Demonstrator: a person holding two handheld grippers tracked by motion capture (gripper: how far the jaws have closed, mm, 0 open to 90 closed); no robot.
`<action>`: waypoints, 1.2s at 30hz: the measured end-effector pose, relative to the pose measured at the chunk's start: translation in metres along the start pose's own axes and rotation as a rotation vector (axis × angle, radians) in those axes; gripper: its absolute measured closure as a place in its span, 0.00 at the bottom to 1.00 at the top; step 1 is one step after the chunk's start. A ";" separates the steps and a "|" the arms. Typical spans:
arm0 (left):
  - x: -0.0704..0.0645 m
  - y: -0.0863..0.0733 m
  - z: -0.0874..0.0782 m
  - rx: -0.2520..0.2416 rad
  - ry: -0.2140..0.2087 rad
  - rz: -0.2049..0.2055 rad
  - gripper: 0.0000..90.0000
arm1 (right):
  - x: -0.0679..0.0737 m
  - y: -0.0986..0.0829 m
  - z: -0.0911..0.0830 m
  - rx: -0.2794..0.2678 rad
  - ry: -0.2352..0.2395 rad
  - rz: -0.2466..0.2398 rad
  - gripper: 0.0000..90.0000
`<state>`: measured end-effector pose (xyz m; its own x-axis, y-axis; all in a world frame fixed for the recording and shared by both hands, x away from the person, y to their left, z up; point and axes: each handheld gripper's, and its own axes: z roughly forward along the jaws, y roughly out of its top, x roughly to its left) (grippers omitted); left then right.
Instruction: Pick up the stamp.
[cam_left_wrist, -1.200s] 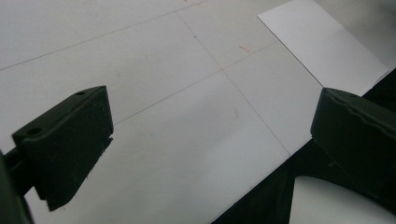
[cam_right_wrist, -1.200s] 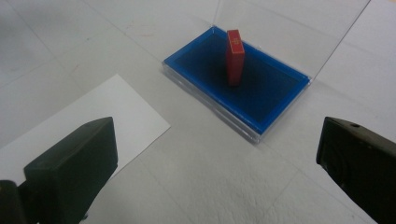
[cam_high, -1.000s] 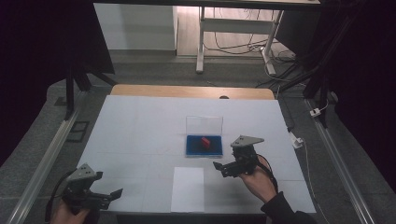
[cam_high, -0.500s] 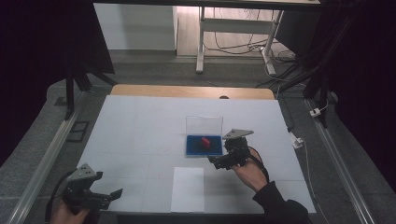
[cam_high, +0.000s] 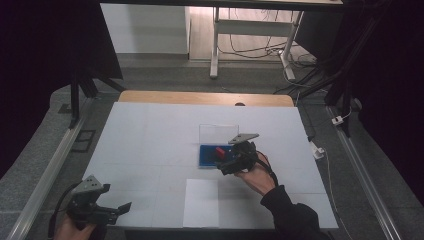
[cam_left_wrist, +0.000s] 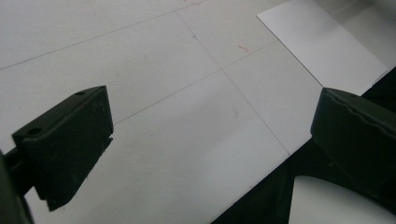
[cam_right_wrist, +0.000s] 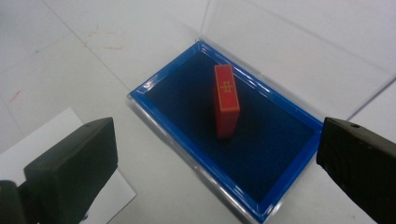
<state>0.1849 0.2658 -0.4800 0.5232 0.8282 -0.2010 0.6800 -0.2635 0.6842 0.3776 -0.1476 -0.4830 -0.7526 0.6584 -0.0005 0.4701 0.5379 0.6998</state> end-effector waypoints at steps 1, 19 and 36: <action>0.000 0.000 0.000 0.000 0.000 0.000 0.00 | 0.000 0.001 0.002 0.004 -0.003 -0.005 0.00; 0.000 0.000 0.000 0.002 -0.002 0.000 0.00 | -0.009 0.014 0.022 0.008 -0.016 -0.019 0.28; 0.000 0.000 0.001 0.008 -0.002 0.001 0.00 | -0.007 0.020 0.027 0.047 -0.003 -0.048 0.86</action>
<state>0.1854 0.2654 -0.4803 0.5250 0.8269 -0.2015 0.6833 -0.2684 0.6790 0.4043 -0.1270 -0.4879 -0.7739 0.6323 -0.0354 0.4541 0.5931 0.6649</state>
